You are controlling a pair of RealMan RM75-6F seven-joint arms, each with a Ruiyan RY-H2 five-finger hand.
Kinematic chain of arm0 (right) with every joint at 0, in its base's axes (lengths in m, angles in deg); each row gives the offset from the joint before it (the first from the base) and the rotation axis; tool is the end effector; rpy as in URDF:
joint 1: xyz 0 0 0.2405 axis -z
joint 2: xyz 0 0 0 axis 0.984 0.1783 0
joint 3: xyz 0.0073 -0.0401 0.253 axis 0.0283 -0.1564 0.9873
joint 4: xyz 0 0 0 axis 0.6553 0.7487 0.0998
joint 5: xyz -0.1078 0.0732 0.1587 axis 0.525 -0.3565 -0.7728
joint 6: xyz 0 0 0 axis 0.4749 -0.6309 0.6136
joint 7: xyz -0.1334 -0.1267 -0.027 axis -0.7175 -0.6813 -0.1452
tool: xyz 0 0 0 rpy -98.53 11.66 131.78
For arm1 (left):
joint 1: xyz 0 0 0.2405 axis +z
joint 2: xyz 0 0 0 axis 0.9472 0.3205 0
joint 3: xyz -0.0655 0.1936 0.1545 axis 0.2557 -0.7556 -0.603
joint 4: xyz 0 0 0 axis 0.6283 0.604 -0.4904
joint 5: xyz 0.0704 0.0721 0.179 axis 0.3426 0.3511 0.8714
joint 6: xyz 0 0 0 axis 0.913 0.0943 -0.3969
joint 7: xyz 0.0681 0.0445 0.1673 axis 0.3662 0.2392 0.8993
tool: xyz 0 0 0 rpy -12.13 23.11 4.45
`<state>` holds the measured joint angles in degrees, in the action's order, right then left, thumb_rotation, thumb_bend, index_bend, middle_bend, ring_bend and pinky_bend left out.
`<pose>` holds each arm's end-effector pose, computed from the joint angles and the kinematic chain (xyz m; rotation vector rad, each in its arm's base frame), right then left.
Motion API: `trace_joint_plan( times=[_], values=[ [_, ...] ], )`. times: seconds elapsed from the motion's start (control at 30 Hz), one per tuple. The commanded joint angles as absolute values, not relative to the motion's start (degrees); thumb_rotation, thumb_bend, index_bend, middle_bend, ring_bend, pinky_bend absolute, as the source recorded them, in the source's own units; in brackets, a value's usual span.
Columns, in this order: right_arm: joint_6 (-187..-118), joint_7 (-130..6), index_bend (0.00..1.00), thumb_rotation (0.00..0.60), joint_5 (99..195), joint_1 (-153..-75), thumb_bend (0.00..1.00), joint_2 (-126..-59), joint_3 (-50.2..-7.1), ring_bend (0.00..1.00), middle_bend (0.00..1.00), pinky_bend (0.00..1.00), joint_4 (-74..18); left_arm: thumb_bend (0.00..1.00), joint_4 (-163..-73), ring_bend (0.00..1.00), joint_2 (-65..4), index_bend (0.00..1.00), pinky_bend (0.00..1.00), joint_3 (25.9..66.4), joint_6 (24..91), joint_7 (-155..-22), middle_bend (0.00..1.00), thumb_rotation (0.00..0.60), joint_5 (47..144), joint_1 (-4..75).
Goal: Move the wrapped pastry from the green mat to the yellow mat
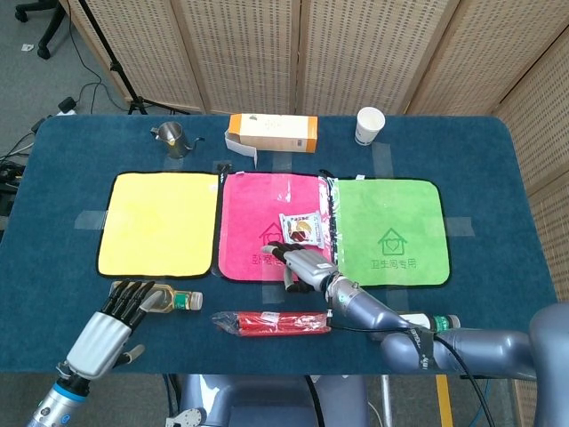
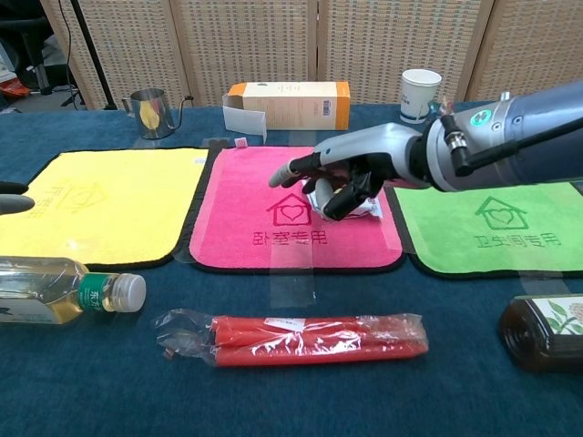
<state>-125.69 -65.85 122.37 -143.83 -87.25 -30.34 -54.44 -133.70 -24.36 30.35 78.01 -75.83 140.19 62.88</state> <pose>-0.0400 -0.3625 -0.0446 2.0547 -1.5962 0.8814 -0.2366 0.1838 0.0479 -1.8435 -0.7406 -1.0200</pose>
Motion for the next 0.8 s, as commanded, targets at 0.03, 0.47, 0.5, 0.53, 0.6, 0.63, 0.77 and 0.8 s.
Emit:
trace_joint_plan(
  times=[0.03,0.47,0.5,0.53,0.6,0.63,0.77,0.8],
  values=[
    [-128.5,-67.7,0.06,0.600,122.3,-143.3,0.99,-84.1,-31.1,0.00,0.00,0.00,-58.6,0.09,-133.8,0.00,-24.3,0.00,0.00,30.5,78.2,-76.0,0.00,0.600,140.1,62.9],
    [-139.9,-64.5,0.07,0.600,143.0,-128.3,0.98,-73.7,-37.2,0.00,0.00,0.00,-69.2,0.09,-134.0,0.00,-24.2,0.00,0.00,30.9,78.7,-75.3,0.00,0.600,139.5,63.2],
    [-140.9,-63.2,0.07,0.600,146.0,-126.4,0.98,-72.9,-38.2,0.00,0.00,0.00,-69.3,0.09,-134.1,0.00,-24.2,0.00,0.00,30.9,78.7,-75.3,0.00,0.600,139.5,63.3],
    [-141.5,-62.2,0.07,0.600,148.1,-125.2,0.98,-72.5,-38.7,0.00,0.00,0.00,-69.2,0.09,-134.1,0.00,-24.2,0.00,0.00,30.8,78.7,-75.2,0.00,0.600,139.5,63.3],
    [-142.7,-60.0,0.07,0.600,152.4,-122.8,0.97,-71.8,-40.0,0.00,0.00,0.00,-68.6,0.09,-134.2,0.00,-24.2,0.00,0.00,30.9,78.9,-75.0,0.00,0.600,139.6,63.4],
    [-143.3,-59.2,0.07,0.600,153.9,-121.8,0.96,-71.6,-40.6,0.00,0.00,0.00,-68.3,0.09,-134.2,0.00,-24.2,0.00,0.00,30.9,78.9,-74.9,0.00,0.600,139.6,63.4],
    [-146.6,-54.7,0.07,0.600,162.5,-117.0,0.96,-70.8,-43.9,0.00,0.00,0.00,-65.2,0.09,-134.3,0.00,-24.2,0.00,0.00,30.8,79.3,-74.4,0.00,0.600,139.7,63.7],
    [-147.9,-53.1,0.07,0.600,165.1,-115.6,0.96,-70.9,-44.8,0.00,0.00,0.00,-63.9,0.09,-134.4,0.00,-24.2,0.00,0.00,30.8,79.5,-74.3,0.00,0.600,139.8,63.8]
  ],
)
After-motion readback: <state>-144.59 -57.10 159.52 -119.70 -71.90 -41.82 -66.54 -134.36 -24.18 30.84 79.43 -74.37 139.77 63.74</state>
